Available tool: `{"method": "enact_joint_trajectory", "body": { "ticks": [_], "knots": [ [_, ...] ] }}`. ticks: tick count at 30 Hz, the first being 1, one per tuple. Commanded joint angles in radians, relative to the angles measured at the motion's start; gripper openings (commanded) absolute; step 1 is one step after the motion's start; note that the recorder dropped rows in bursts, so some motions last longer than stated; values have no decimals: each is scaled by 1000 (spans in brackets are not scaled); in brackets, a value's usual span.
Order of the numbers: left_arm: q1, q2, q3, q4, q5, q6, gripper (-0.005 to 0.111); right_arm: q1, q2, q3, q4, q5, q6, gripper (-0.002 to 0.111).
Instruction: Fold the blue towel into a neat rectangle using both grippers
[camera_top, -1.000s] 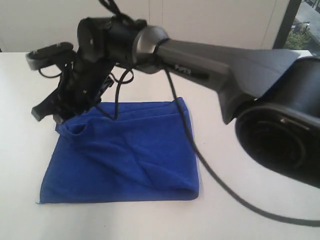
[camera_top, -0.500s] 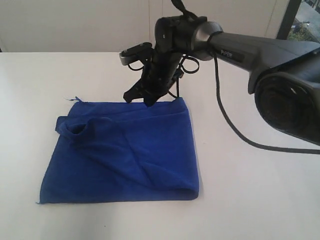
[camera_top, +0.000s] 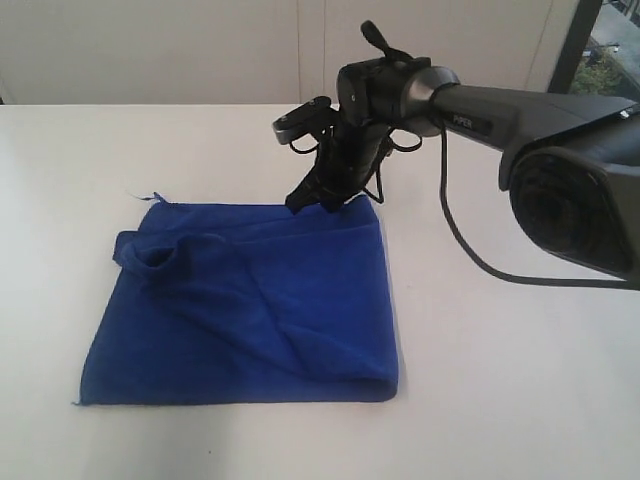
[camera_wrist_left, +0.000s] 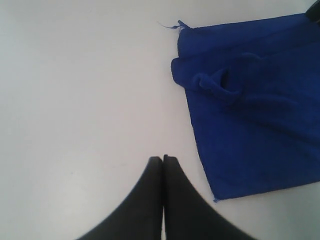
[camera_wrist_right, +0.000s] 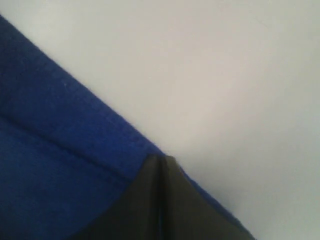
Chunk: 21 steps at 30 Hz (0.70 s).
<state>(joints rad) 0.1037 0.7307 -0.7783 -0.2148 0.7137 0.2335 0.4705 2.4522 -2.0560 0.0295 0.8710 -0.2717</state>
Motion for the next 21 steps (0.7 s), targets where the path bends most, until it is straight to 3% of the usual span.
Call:
{"method": "enact_joint_trajectory", "body": {
  "ticks": [1, 11, 21],
  "knots": [
    [-1, -8, -4, -9, 13, 2, 0, -49, 4, 12, -85, 54, 48, 0],
    [-1, -8, -4, -9, 13, 2, 0, -172, 4, 27, -169, 350, 102, 0],
    [-1, -8, -4, -9, 13, 2, 0, -222, -38, 194, -161, 350, 182, 0]
  ]
}}
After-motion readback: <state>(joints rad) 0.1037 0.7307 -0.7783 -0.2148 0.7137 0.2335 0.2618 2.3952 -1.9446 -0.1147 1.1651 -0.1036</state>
